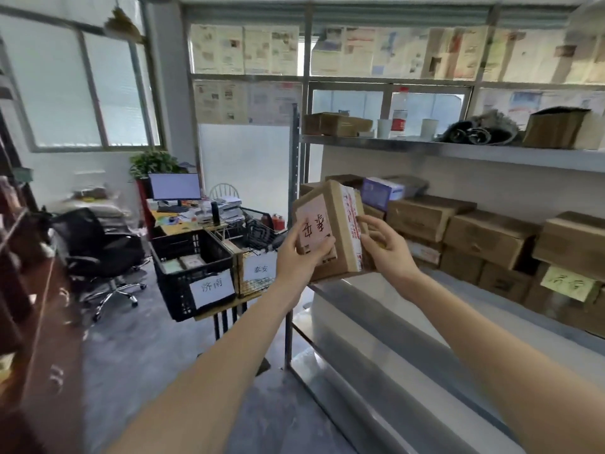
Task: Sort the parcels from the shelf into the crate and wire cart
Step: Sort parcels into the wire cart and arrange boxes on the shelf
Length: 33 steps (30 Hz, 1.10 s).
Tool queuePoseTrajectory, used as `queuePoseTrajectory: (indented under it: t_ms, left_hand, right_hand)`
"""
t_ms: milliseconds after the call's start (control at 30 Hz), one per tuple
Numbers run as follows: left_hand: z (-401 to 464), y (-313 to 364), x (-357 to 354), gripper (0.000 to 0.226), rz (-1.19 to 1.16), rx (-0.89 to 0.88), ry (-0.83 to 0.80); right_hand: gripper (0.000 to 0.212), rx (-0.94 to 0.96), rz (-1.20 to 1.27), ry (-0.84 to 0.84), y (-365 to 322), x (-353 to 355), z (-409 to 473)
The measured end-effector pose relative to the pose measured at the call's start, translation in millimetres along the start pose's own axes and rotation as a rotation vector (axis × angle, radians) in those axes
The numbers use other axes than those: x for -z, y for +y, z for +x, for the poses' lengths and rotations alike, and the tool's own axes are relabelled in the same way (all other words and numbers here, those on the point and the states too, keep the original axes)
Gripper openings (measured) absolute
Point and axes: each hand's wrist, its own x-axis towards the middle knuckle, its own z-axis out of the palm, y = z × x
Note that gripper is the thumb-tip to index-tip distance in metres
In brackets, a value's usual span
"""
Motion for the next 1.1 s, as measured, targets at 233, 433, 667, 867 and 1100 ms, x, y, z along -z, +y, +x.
queuePoseTrajectory:
  t_ms: [233,433,667,867,1100]
  left_hand:
    - [71,-27,79,0.068,0.169,-0.044,0.168]
    - [141,-39,131,0.065,0.292,-0.043,0.252]
    - [227,-51,180,0.055,0.336,-0.014,0.331]
    - [275,-77,235,0.046,0.514,0.024,0.354]
    - [374,-128,315,0.048,0.608,0.127,0.358]
  right_hand:
    - [0.065,-0.102,0.059,-0.269,12,-82,72]
    - [0.073,-0.125,0.142,-0.389,27,-143,152]
    - [0.051,-0.168,0.285,-0.374,65,-204,256]
    - [0.063,-0.232,0.299,-0.309,102,-246,334]
    - [0.068,-0.198,0.232,-0.264,146,-304,452]
